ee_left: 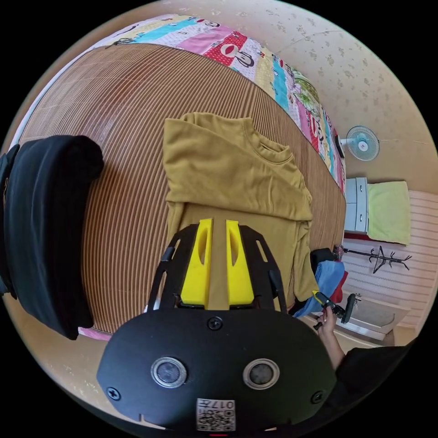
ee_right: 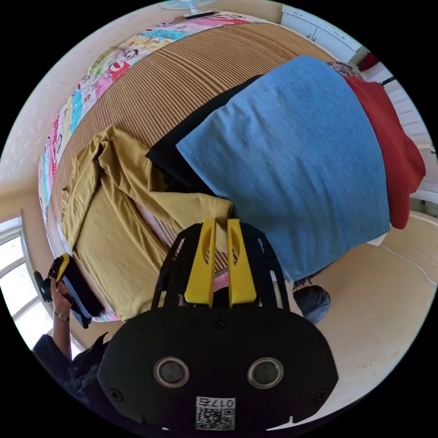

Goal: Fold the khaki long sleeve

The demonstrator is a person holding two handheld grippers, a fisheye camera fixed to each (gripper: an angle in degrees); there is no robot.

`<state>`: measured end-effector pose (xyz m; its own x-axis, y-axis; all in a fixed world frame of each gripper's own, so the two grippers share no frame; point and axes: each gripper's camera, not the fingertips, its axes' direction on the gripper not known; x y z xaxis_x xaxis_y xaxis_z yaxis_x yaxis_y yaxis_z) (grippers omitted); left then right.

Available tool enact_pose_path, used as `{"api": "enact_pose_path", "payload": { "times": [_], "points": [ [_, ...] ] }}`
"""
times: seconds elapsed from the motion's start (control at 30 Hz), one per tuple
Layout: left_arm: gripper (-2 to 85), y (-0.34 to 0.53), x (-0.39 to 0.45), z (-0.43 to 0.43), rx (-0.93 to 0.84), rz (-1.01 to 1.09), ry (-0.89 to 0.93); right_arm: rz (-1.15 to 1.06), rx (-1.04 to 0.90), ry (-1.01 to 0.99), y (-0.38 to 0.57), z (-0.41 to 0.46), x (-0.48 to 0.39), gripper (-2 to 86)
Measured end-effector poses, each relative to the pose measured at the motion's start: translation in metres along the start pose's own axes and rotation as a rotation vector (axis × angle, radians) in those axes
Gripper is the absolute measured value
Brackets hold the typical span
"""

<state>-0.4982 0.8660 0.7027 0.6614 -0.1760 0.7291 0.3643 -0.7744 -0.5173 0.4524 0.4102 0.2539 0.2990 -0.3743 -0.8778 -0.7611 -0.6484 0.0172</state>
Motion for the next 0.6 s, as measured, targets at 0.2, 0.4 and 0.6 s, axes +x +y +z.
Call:
{"api": "enact_pose_path", "payload": {
  "times": [0.2,0.4,0.6],
  "points": [
    [5.3,-0.022,0.004,-0.03,0.061,0.075,0.029,-0.207,0.167,-0.529,0.004,-0.128,-0.044,3.1],
    [7.8,-0.035,-0.018,-0.057,0.117,0.097,0.265,-0.734,0.155,-0.715,0.019,-0.201,-0.242,2.6],
    [11.3,-0.053,-0.055,-0.053,0.156,0.068,0.517,-0.869,-0.155,-0.905,0.025,-0.1,-0.354,1.8]
  ]
}}
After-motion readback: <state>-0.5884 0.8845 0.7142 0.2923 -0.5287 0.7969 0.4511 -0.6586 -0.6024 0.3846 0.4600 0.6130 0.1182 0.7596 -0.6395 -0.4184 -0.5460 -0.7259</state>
